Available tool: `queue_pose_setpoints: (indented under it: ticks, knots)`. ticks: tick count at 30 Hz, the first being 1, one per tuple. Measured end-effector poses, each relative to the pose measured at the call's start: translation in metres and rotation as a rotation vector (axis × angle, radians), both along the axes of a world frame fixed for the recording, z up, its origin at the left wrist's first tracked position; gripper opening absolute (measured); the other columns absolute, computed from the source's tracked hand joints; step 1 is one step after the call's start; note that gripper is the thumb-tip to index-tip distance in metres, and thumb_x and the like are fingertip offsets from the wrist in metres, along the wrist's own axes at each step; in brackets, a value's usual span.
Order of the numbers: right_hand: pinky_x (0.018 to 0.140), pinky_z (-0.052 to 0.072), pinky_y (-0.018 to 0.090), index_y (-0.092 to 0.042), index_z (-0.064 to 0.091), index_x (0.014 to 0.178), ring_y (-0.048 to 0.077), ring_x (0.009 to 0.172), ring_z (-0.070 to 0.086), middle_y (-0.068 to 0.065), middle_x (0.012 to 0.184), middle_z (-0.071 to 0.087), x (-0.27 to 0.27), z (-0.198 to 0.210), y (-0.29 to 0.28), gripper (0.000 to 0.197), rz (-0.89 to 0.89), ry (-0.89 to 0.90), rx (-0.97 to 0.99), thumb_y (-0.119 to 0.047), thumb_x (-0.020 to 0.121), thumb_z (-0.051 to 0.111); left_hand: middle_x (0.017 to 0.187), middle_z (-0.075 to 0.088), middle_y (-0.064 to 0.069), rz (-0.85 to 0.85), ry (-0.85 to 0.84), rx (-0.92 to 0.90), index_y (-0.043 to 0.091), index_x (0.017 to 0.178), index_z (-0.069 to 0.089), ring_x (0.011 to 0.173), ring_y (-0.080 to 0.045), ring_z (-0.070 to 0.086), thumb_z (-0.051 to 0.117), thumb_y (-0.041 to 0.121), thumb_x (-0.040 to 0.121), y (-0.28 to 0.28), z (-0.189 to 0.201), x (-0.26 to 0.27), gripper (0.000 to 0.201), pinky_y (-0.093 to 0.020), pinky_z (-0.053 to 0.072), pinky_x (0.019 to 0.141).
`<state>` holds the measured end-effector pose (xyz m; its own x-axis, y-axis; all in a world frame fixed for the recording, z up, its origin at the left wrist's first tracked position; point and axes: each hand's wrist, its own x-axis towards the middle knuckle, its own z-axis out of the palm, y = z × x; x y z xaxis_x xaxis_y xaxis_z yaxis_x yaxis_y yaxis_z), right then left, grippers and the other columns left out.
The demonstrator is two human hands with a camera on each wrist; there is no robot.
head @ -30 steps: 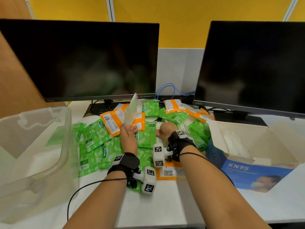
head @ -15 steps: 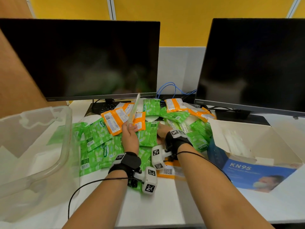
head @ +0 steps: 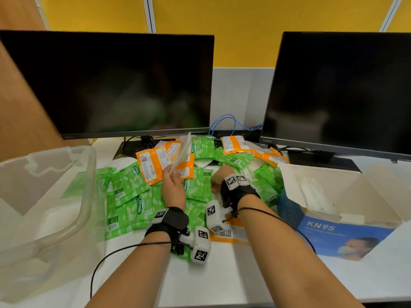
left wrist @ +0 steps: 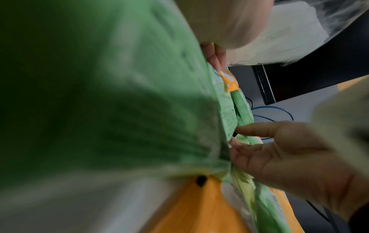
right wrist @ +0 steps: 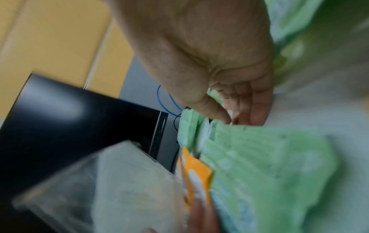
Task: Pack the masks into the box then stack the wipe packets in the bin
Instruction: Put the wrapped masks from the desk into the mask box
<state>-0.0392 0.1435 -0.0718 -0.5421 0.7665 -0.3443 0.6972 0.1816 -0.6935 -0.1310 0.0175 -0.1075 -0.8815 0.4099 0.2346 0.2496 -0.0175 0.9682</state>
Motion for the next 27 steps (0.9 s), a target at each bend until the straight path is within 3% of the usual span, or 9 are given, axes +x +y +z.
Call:
queue_pose_setpoints:
  ticks: [2, 5, 6, 8, 10, 13, 18, 23, 27]
  knots:
    - [0.080, 0.058, 0.029, -0.020, 0.047, 0.085, 0.016, 0.079, 0.057, 0.001, 0.088, 0.052, 0.002, 0.003, -0.001, 0.013, -0.091, 0.222, -0.204, -0.009, 0.093, 0.049, 0.110, 0.065, -0.008, -0.004, 0.005, -0.010, 0.012, 0.132, 0.047, 0.088, -0.020, 0.062, 0.034, 0.029, 0.103, -0.001, 0.000, 0.001, 0.036, -0.027, 0.043, 0.074]
    - [0.066, 0.058, 0.022, -0.012, 0.054, 0.117, 0.013, 0.072, 0.052, 0.004, 0.096, 0.051, 0.005, 0.015, -0.002, 0.024, -0.092, 0.280, -0.296, -0.012, 0.095, 0.046, 0.112, 0.065, -0.009, -0.007, 0.005, -0.010, 0.012, 0.133, 0.046, 0.089, -0.021, 0.063, 0.034, 0.030, 0.103, -0.001, 0.003, 0.001, 0.037, -0.028, 0.045, 0.076]
    - [0.059, 0.055, 0.021, -0.004, 0.054, 0.126, 0.015, 0.071, 0.053, 0.008, 0.098, 0.056, 0.003, 0.023, -0.004, 0.033, -0.004, 0.142, -0.194, -0.012, 0.095, 0.047, 0.112, 0.065, -0.009, -0.008, 0.005, -0.007, 0.012, 0.133, 0.046, 0.088, -0.020, 0.062, 0.034, 0.030, 0.103, -0.001, 0.003, 0.001, 0.037, -0.029, 0.045, 0.076]
    - [0.071, 0.049, 0.028, -0.001, 0.059, 0.127, 0.026, 0.086, 0.059, 0.016, 0.113, 0.063, -0.002, 0.038, -0.006, 0.035, 0.152, -0.154, 0.051, -0.010, 0.094, 0.052, 0.111, 0.066, -0.009, -0.004, 0.000, -0.004, 0.012, 0.132, 0.047, 0.086, -0.019, 0.062, 0.035, 0.030, 0.103, -0.001, 0.003, 0.001, 0.037, -0.031, 0.047, 0.076]
    - [0.087, 0.045, 0.033, -0.001, 0.063, 0.123, 0.031, 0.106, 0.058, 0.017, 0.120, 0.062, -0.007, 0.042, -0.001, 0.032, 0.203, -0.215, 0.156, -0.007, 0.092, 0.055, 0.110, 0.065, -0.009, -0.004, -0.004, 0.001, 0.012, 0.132, 0.046, 0.085, -0.018, 0.061, 0.035, 0.031, 0.103, -0.001, 0.003, 0.001, 0.037, -0.037, 0.051, 0.077]
    - [0.084, 0.046, 0.036, 0.005, 0.064, 0.112, 0.030, 0.093, 0.056, 0.019, 0.103, 0.061, -0.011, 0.029, -0.001, 0.026, 0.224, -0.316, 0.265, -0.008, 0.091, 0.056, 0.107, 0.064, -0.008, -0.008, -0.027, 0.014, 0.012, 0.132, 0.046, 0.084, -0.017, 0.060, 0.034, 0.032, 0.103, -0.001, 0.003, 0.002, 0.037, -0.044, 0.053, 0.080]
    - [0.094, 0.046, 0.038, -0.001, 0.055, 0.127, 0.031, 0.117, 0.056, 0.015, 0.131, 0.056, -0.024, 0.006, -0.007, 0.034, 0.196, -0.321, 0.451, -0.007, 0.095, 0.043, 0.109, 0.065, -0.005, 0.001, -0.031, 0.020, 0.013, 0.131, 0.047, 0.084, -0.016, 0.061, 0.036, 0.030, 0.102, 0.000, 0.003, 0.001, 0.035, -0.043, 0.054, 0.081]
    - [0.067, 0.046, 0.033, -0.007, 0.051, 0.069, 0.028, 0.077, 0.056, 0.013, 0.096, 0.065, -0.024, 0.014, -0.001, 0.018, 0.173, -0.375, 0.468, -0.003, 0.087, 0.052, 0.112, 0.065, -0.007, -0.005, -0.066, 0.042, 0.014, 0.131, 0.047, 0.087, -0.016, 0.062, 0.038, 0.032, 0.102, 0.001, 0.001, 0.000, 0.036, -0.041, 0.052, 0.083]
    - [0.069, 0.050, 0.033, -0.007, 0.064, 0.093, 0.028, 0.076, 0.057, 0.011, 0.099, 0.067, -0.029, 0.013, 0.001, 0.012, 0.197, -0.365, 0.533, -0.011, 0.086, 0.055, 0.113, 0.065, -0.008, 0.011, -0.099, 0.068, 0.011, 0.132, 0.046, 0.091, -0.018, 0.062, 0.038, 0.029, 0.102, 0.002, 0.000, -0.001, 0.035, -0.029, 0.047, 0.080]
